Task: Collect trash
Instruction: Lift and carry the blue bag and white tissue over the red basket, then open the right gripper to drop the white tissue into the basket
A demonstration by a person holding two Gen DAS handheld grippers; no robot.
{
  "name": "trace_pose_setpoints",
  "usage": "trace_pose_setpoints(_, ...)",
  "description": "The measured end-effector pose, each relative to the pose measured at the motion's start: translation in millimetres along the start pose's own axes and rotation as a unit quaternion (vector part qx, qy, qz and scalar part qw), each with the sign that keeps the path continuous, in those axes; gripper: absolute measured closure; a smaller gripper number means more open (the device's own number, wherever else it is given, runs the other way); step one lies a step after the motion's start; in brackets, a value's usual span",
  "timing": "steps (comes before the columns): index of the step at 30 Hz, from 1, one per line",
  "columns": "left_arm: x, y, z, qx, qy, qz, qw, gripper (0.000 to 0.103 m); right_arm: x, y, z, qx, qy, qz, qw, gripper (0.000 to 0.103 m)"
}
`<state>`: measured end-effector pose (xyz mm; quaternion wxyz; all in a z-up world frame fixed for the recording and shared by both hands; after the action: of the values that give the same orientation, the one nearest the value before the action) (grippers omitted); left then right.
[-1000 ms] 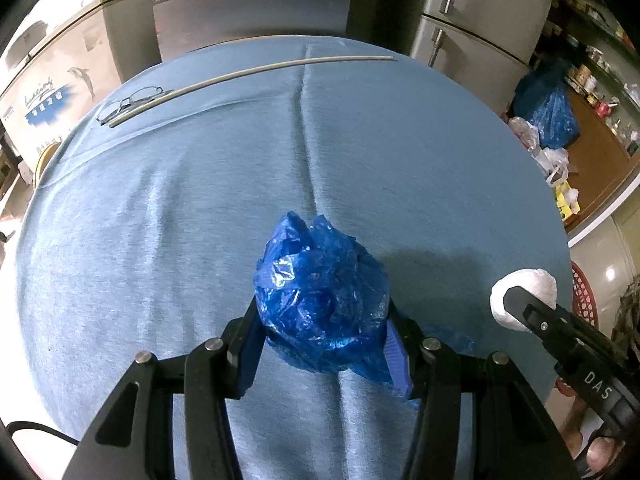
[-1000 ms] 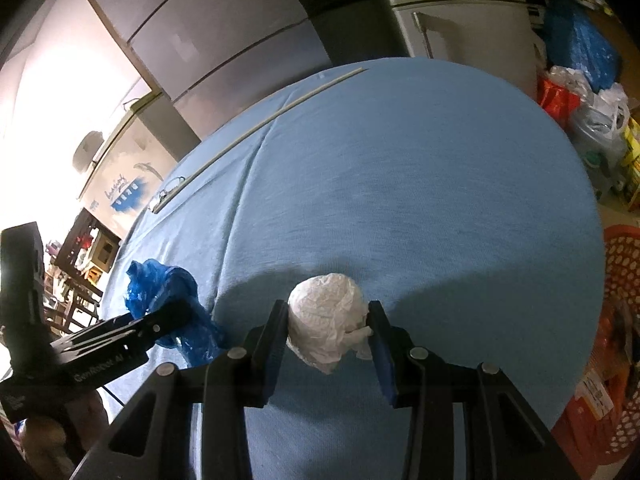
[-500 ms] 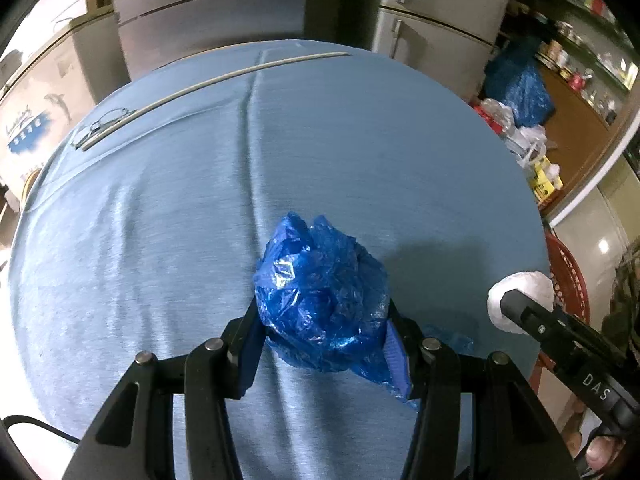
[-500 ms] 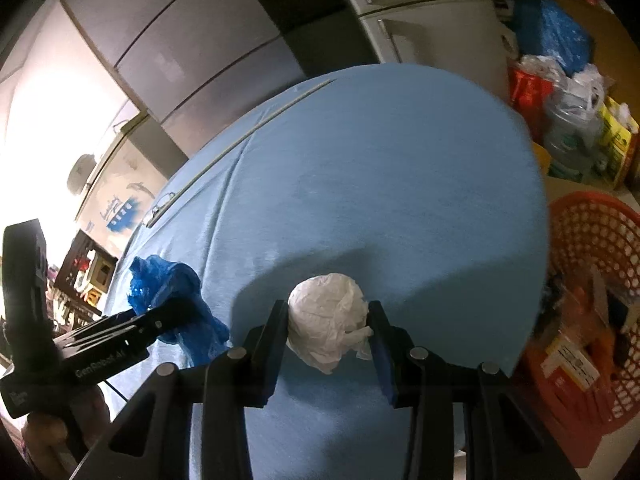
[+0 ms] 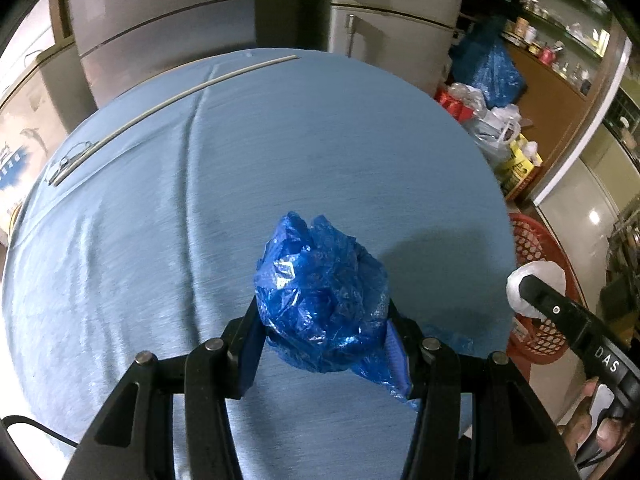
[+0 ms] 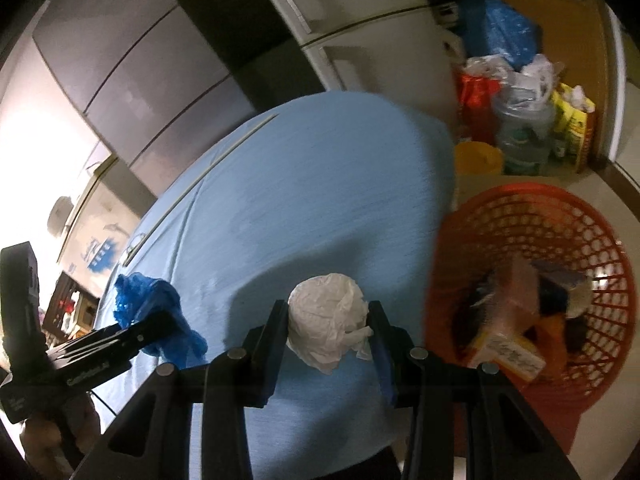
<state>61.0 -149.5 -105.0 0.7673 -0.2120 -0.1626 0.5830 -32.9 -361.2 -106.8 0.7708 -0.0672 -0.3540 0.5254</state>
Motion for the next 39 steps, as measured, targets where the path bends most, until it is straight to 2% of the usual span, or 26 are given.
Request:
trace_pose_setpoints(14,-51.0,0.8,1.9,-0.002,0.028,-0.045,0.9986,0.049,-52.6,-9.2,41.7,-0.034,0.050,-0.032,0.998,0.061)
trace_pose_setpoints(26,-108.6,-2.5,7.8,-0.010,0.064,-0.095,0.9934,0.049,-100.7,-13.2,79.5,-0.063,0.097,-0.058,0.992,0.061)
trace_pose_setpoints(39,-161.1,-3.7,13.9,-0.012,0.083,-0.150,0.9850,0.049,-136.9,-30.6,83.1,-0.068,0.117,-0.073,0.988,0.061)
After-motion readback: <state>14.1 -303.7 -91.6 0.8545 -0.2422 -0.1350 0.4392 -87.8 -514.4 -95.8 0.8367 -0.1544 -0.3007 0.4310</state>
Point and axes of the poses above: each gripper's, at about its wrist camera, not at the fingertips, and z roughly against the way its jaws point, x to its left, y to its underside, the point moved 7 cm from there along -z, roughly the way its jaws point, and after that the axes turned 4 degrees about -y, right-handed, at the moved point
